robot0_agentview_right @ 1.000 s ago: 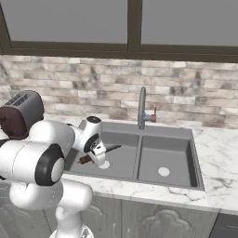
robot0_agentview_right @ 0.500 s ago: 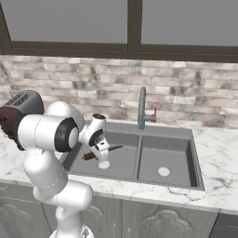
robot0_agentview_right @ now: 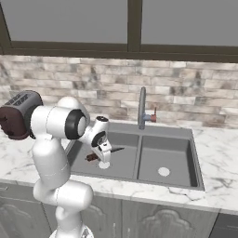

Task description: Move the cutting board and knife to the sink. Then move spray from the cabinet to the counter.

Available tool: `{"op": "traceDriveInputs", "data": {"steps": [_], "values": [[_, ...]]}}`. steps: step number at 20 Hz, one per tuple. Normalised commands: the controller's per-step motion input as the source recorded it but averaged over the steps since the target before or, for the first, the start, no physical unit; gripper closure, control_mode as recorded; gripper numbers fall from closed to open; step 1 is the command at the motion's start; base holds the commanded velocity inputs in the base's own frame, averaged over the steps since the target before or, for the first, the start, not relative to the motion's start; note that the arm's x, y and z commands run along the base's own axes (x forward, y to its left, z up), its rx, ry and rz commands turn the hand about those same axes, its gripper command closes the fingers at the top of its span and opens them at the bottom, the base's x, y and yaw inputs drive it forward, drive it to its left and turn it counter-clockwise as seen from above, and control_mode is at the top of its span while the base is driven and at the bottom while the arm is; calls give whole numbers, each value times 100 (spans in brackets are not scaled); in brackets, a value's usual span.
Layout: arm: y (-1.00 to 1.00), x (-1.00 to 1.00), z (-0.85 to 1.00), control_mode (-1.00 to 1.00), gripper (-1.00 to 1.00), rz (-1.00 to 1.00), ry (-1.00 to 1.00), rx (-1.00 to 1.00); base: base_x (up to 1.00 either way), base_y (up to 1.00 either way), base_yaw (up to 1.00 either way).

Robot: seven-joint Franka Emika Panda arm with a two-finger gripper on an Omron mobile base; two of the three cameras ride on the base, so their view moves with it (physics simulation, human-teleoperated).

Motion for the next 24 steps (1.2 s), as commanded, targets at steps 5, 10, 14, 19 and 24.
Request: {"op": "traceDriveInputs", "data": {"steps": [5, 10, 14, 19, 24], "values": [[-6, 15, -13, -100, 100, -4, 0, 5, 0, 0, 0], [-2, 21, -33, -100, 100, -6, 0, 3, 0, 0, 0], [0, 22, -46, -100, 100, -7, 0, 0, 0, 0, 0], [0, 26, -40, -100, -100, -7, 1, 0, 0, 0, 0], [0, 10, 8, -100, -100, -1, 5, 0, 0, 0, 0]]}}
